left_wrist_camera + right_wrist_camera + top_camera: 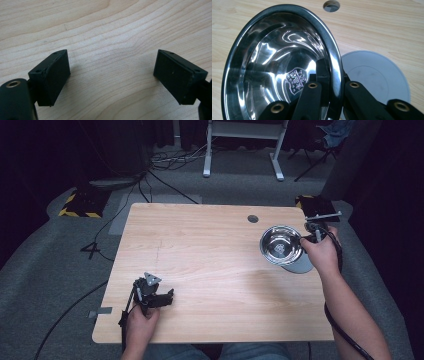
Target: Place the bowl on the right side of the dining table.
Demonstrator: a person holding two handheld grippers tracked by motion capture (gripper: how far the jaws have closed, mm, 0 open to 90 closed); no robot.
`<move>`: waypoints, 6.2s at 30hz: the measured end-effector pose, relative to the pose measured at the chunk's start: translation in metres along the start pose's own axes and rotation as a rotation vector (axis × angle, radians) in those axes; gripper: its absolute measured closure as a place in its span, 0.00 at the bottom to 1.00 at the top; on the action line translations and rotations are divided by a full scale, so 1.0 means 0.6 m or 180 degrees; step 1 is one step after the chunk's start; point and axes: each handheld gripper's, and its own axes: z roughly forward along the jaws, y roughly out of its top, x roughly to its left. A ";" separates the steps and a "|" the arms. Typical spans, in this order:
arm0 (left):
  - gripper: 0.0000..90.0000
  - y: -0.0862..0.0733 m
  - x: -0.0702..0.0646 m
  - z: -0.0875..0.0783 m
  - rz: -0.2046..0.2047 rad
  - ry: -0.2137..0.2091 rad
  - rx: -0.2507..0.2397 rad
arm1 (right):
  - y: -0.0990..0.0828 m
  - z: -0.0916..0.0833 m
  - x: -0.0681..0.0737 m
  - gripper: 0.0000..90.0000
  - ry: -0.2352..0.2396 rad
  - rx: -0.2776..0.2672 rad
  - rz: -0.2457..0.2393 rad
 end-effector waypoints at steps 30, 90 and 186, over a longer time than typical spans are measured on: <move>0.15 0.000 0.000 0.000 0.0000 0.0000 0.0000 | -0.007 0.007 -0.127 0.97 -0.0353 -0.0077 0.0744; 0.15 0.000 0.000 0.000 -0.0002 -0.0004 0.0002 | -0.078 0.105 -0.180 0.97 -0.0423 0.0322 0.1179; 0.15 -0.004 0.000 -0.003 0.0025 -0.0023 0.0001 | -0.038 -0.086 0.100 0.58 0.0488 -0.0557 -0.0560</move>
